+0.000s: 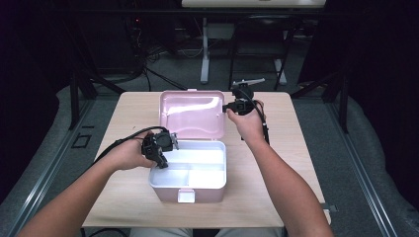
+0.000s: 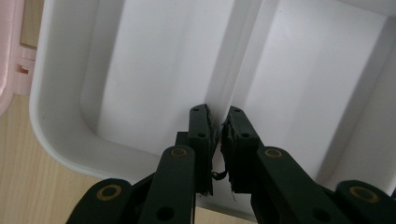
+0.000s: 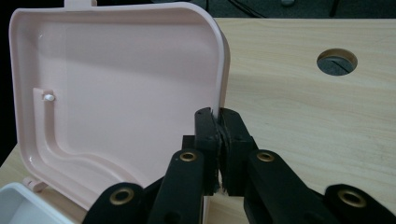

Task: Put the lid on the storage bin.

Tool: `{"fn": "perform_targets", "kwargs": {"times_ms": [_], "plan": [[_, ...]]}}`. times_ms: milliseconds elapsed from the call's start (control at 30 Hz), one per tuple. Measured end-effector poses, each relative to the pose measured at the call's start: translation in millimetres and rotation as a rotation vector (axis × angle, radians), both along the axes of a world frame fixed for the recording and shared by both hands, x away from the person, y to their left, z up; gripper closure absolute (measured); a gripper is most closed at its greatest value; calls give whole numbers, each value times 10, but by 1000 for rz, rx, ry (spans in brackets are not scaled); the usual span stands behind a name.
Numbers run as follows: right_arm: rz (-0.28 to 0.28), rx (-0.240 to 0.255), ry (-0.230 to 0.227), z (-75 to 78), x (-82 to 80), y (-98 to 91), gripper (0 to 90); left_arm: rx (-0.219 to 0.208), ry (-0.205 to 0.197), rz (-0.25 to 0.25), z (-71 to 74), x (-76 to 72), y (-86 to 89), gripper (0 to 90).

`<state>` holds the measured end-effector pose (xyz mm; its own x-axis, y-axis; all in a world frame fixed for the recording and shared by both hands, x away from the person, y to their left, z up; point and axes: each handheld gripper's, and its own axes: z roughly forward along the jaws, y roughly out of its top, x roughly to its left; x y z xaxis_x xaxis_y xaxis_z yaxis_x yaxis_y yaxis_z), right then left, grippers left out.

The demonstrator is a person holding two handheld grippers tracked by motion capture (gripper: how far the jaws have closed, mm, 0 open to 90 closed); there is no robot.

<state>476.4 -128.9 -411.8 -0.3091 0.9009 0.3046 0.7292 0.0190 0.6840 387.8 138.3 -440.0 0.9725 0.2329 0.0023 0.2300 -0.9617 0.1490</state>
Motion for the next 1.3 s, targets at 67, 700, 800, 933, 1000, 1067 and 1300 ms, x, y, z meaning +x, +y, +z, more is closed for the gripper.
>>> {"fn": "perform_targets", "kwargs": {"times_ms": [67, 700, 800, 933, 1000, 1067, 1300], "plan": [[4, 2, -11, 21, -35, -8, 872, 0, -4, 0, 0, -3, 1, 822], [35, -10, -103, 113, -234, -19, 872, 10, -22, 14, 11, -29, 26, 799], [41, -10, -109, 113, -237, -7, 873, -5, -18, 25, 53, -38, 62, 780], [44, -11, -115, 113, -240, 2, 873, -25, -25, 39, 123, -53, 112, 768], [43, -10, -114, 113, -240, 1, 874, -38, -26, 47, 141, -56, 137, 756], [43, -12, -114, 115, -245, 0, 874, -51, -30, 55, 160, -56, 161, 750], [40, -10, -113, 126, -266, -8, 874, -117, -68, 116, 251, -18, 279, 723]]}}
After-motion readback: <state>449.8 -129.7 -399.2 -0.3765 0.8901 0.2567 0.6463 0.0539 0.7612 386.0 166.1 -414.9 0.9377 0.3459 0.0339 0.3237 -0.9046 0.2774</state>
